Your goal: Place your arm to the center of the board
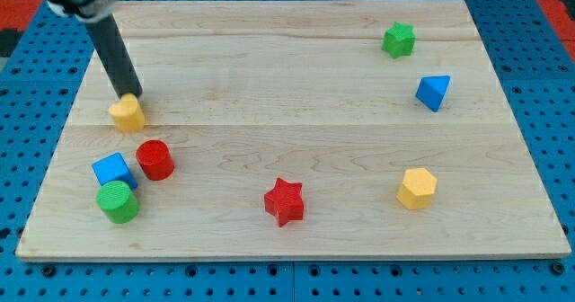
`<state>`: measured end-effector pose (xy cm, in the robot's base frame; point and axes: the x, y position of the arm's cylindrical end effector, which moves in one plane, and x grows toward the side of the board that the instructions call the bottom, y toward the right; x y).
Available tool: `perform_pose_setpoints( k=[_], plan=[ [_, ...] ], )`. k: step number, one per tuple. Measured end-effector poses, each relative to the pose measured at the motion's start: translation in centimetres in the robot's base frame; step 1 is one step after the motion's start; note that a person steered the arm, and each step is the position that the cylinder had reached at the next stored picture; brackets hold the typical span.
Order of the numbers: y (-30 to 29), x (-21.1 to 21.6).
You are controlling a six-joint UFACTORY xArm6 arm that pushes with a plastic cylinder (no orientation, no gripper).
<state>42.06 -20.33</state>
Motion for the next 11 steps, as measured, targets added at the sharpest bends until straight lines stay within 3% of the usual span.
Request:
perform_pose_setpoints(
  k=[1, 4, 9, 11],
  plan=[
    [0.5, 4.0],
    [3.6, -1.7],
    [4.7, -1.8],
    [12.3, -1.8]
  ],
)
